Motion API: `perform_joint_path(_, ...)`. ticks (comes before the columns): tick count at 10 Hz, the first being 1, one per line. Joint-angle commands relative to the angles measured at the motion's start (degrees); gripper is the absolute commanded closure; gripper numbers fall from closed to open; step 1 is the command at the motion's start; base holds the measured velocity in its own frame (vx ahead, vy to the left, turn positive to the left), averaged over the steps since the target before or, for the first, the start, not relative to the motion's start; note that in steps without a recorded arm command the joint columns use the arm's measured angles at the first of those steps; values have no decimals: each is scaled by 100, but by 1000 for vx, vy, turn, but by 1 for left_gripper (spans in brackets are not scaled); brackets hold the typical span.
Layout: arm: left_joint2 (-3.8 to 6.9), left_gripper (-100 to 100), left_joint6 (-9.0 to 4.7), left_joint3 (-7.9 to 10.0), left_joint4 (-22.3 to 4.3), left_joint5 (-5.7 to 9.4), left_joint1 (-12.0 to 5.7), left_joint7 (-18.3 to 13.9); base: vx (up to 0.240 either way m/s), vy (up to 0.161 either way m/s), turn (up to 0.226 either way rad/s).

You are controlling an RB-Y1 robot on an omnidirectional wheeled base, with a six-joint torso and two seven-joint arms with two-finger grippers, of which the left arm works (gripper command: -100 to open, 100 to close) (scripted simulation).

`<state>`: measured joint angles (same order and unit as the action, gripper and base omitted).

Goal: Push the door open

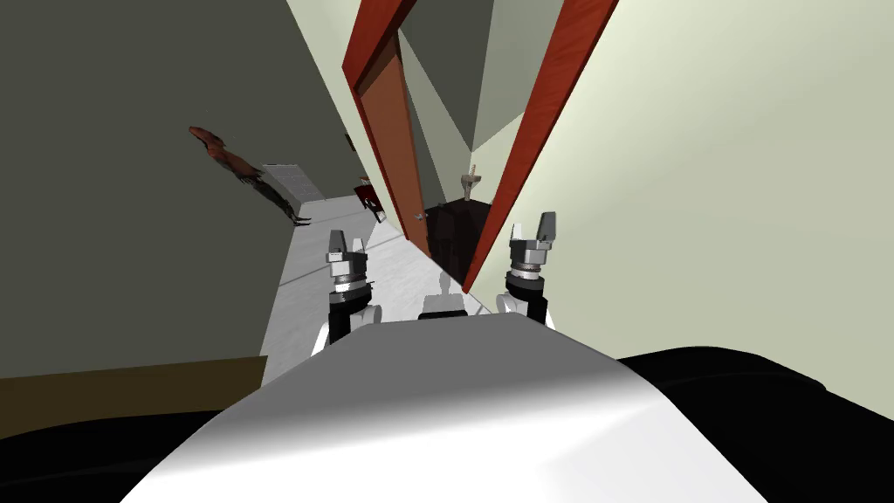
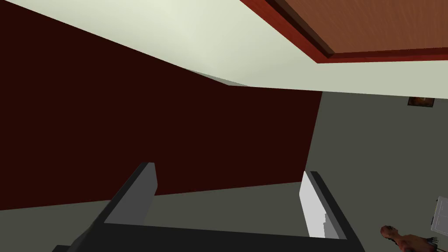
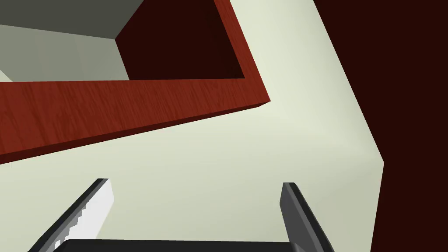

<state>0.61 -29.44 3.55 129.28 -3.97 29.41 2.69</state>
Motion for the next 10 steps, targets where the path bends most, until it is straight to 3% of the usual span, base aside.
perform_joint_path(1,52,-100,-36,-64,-172,-15,-73,-41,67,9,-13)
perform_joint_path(10,241,-100,-222,-398,-1062,-92,-451,-252,147,66,-20)
